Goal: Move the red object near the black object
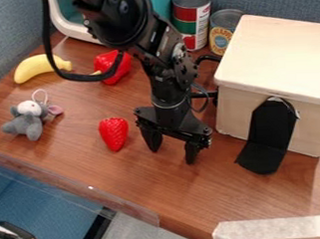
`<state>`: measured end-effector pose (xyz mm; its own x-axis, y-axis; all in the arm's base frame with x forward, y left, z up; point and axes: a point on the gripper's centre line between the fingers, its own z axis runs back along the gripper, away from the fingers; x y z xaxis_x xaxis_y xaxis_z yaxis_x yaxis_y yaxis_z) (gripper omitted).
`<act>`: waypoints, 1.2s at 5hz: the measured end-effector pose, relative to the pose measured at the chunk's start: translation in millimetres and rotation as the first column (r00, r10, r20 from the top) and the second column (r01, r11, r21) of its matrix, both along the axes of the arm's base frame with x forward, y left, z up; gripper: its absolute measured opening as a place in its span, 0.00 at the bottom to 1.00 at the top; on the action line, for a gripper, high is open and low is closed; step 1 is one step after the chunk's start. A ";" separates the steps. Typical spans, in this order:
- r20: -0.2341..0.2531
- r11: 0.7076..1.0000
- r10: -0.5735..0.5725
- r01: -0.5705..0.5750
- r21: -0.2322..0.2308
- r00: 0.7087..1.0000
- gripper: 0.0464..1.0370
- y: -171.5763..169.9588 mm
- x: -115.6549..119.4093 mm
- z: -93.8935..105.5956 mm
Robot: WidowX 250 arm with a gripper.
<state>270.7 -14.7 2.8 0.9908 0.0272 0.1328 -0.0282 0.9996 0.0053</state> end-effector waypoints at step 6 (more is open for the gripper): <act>0.094 0.997 0.073 -0.071 -0.020 0.993 0.96 51.6 -1.7 103.3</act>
